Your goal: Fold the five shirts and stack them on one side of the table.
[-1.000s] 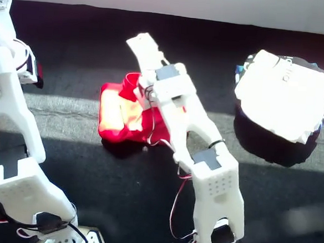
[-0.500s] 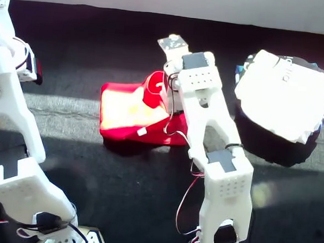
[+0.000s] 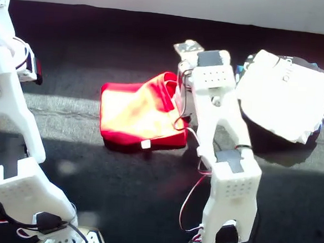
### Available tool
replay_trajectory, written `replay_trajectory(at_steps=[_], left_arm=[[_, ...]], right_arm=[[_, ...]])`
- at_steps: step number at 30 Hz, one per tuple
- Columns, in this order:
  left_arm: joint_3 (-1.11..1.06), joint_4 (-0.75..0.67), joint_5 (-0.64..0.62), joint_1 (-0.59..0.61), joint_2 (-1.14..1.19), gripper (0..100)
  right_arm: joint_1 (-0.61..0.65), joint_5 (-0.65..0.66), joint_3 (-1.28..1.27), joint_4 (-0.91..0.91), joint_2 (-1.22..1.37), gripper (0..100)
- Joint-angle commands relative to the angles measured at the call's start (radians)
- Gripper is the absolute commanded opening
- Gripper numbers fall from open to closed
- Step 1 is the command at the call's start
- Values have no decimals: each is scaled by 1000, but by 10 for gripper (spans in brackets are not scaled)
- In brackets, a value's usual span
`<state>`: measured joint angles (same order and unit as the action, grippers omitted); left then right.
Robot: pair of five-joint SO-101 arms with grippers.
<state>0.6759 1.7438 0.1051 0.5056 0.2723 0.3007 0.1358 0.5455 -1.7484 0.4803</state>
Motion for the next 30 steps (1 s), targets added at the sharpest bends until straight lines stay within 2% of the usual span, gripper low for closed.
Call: replay_trajectory(at_steps=[1, 6, 11, 15, 18, 25, 30], left_arm=[[4, -8, 2, 1, -53, 160], [4, -11, 2, -1, -51, 160], [4, -12, 2, 4, -51, 160], [4, -9, 2, 7, -51, 160], [4, -6, 2, 7, -51, 160], [4, -8, 2, 7, -51, 160], [4, -11, 2, 2, -51, 160]], right_arm=[[-31, -15, 71, -12, -145, 155], [27, -144, 168, 131, -180, 155], [205, -68, 82, 423, -140, 155], [274, -25, 10, 486, -18, 155], [236, -23, 7, 486, 79, 155], [22, -23, 7, 432, 124, 155], [4, -21, 8, 390, 120, 155]])
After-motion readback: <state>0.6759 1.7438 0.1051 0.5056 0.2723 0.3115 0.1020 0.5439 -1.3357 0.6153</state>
